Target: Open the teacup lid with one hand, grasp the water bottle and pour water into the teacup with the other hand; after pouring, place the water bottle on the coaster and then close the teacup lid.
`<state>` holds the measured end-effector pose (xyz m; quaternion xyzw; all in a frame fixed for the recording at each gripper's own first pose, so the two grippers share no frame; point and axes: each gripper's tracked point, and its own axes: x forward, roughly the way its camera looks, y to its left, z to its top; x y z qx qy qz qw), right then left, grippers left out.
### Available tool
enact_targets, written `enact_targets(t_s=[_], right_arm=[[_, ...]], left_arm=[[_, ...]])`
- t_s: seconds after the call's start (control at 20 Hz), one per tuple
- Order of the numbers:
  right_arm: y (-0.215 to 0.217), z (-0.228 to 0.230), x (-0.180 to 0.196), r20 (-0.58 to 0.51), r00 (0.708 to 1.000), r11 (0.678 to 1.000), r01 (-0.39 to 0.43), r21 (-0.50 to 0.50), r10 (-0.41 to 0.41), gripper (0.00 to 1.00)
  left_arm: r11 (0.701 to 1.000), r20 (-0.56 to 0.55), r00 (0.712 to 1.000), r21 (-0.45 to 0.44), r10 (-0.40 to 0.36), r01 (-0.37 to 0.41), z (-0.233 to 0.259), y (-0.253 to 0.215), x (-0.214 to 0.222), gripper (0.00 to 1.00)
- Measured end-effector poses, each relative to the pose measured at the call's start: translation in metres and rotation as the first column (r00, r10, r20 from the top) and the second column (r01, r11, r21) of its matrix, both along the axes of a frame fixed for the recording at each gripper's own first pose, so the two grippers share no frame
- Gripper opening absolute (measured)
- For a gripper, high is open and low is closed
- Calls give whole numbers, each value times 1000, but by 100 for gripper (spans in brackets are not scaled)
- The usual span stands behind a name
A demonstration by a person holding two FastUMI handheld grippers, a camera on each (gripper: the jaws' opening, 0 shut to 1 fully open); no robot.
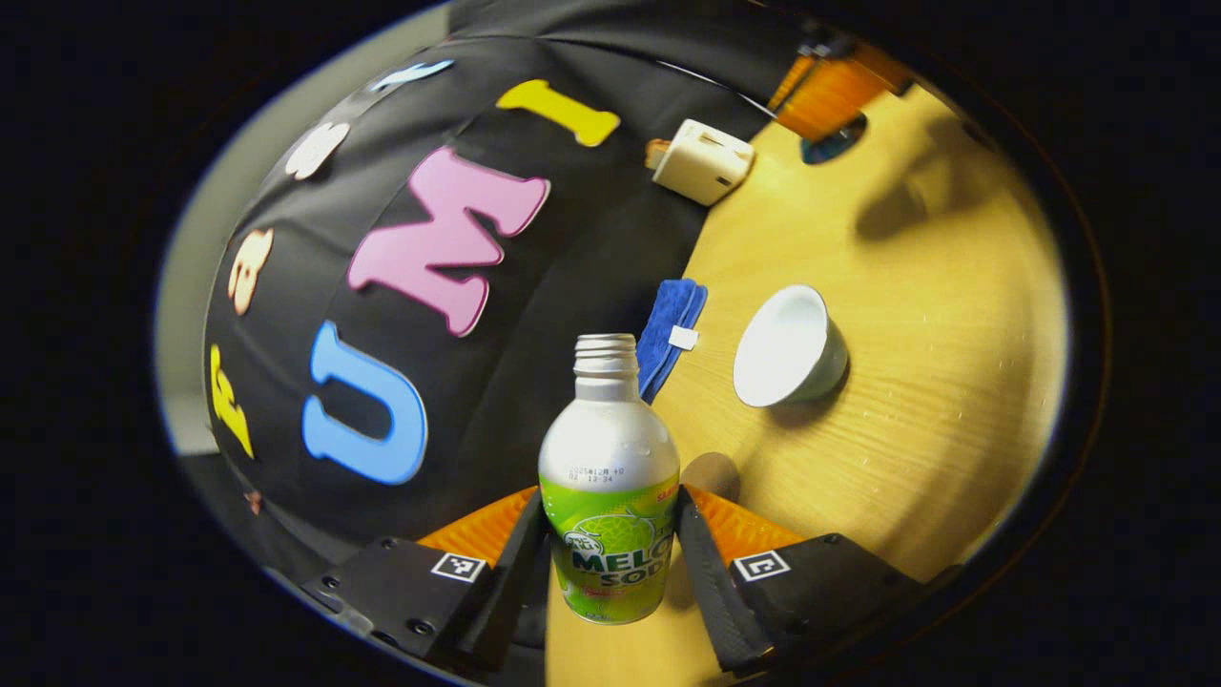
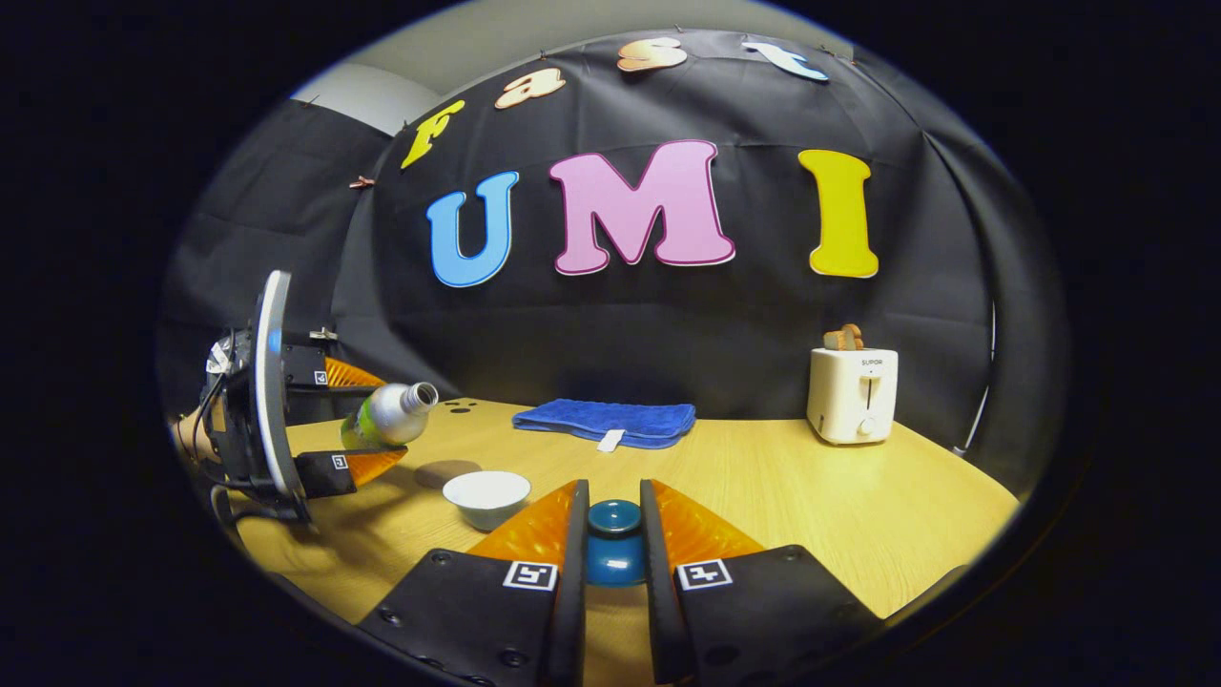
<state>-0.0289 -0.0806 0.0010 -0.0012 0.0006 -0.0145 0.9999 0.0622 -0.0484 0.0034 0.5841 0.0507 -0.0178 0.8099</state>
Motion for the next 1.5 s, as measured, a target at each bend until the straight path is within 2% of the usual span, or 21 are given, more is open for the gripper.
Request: enact_targets(t_s=[0.05,0.3,0.5,0.75,0.95,1.05,1.25,1.5], right_arm=[[-3,0,-1,1,1000,1000,6,0,-6,31],[-9,0,-2,1,1000,1000,14,0,-14,31],[-9,1,-3,0,1000,1000,14,0,-14,31],[-9,1,-3,1,1000,1000,13,0,-13,31],[-9,1,-3,0,1000,1000,13,0,-13,31],[-9,1,-3,1,1000,1000,13,-1,-13,31],[-9,1,-3,1,1000,1000,13,-1,-13,31],[-9,1,-3,1,1000,1000,13,-1,-13,31]], left_arm=[[998,3,1000,57,1,-2,0,0,1,79],[983,-18,1000,184,-5,8,-5,-4,-3,79],[937,4,1000,350,-8,6,3,-6,10,79],[889,3,1000,457,-14,11,10,-2,15,79],[829,17,999,559,-34,19,13,-1,20,79],[804,24,999,594,-39,17,15,0,22,79],[781,55,997,625,-61,13,26,-1,24,79],[725,79,991,689,-104,22,35,-5,28,79]])
